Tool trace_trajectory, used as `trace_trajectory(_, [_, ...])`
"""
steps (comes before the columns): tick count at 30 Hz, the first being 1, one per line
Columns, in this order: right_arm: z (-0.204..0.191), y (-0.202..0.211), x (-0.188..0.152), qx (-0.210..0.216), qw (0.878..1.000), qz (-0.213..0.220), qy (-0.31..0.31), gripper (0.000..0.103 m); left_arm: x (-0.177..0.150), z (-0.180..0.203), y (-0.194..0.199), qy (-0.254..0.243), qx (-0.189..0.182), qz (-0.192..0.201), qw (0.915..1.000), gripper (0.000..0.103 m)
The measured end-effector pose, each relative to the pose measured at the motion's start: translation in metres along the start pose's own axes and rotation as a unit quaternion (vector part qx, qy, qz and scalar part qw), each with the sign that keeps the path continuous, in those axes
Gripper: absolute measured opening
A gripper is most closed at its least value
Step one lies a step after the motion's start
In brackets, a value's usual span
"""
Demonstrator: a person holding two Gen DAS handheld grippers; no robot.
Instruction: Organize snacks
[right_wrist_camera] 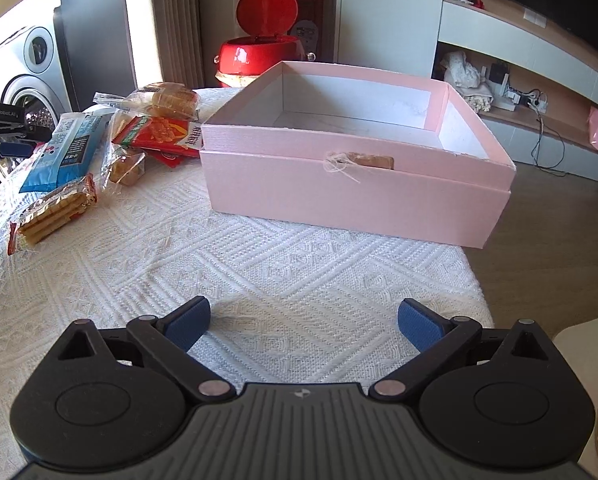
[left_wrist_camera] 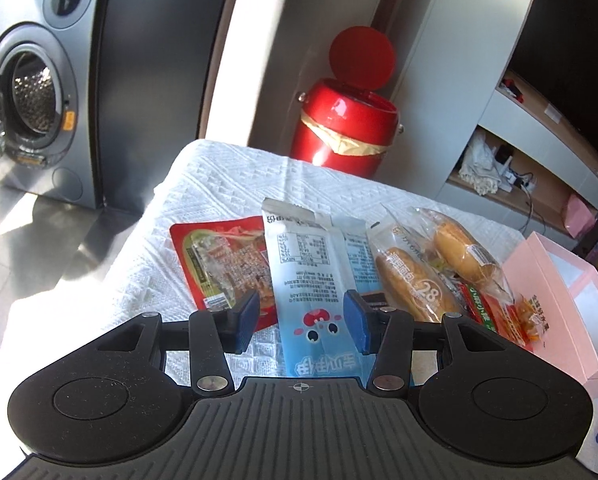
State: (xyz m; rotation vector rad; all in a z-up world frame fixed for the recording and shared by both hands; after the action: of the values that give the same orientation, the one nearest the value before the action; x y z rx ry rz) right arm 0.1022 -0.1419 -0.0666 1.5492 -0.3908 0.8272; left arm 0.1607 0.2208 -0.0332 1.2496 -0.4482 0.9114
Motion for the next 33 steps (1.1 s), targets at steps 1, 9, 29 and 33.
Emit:
trace_trajectory(1, [-0.010, 0.001, 0.005, 0.015, 1.000, 0.000, 0.005, 0.095, -0.006, 0.007, -0.002, -0.011, -0.009, -0.005, 0.9999, 0.051])
trace_trajectory(9, [-0.106, 0.001, 0.070, 0.126, 0.991, 0.028, 0.045, 0.090, -0.070, 0.057, 0.025, -0.063, -0.120, -0.050, 0.9896, 0.050])
trace_trajectory(29, [-0.125, -0.015, 0.065, 0.155, 0.981, -0.073, 0.089, 0.028, -0.119, 0.101, 0.060, -0.199, -0.126, -0.073, 0.9691, 0.051])
trace_trajectory(33, [-0.099, 0.016, 0.051, 0.166, 0.980, -0.065, 0.085, 0.029, -0.112, 0.091, 0.055, -0.188, -0.086, -0.063, 0.9763, 0.043])
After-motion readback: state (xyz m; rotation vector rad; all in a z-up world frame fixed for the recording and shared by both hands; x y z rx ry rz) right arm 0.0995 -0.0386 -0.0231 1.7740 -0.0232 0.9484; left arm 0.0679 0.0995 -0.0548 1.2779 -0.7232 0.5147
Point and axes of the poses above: each gripper's, at about its wrist camera, not at the fingertips, and y roughly against the way its jaws point, z to its right, x to its top, the point moved 10 cm from there along -y, roughly the way its jaws point, and after that the axes turned 3 degrees about -x, right-handed, at the moved point
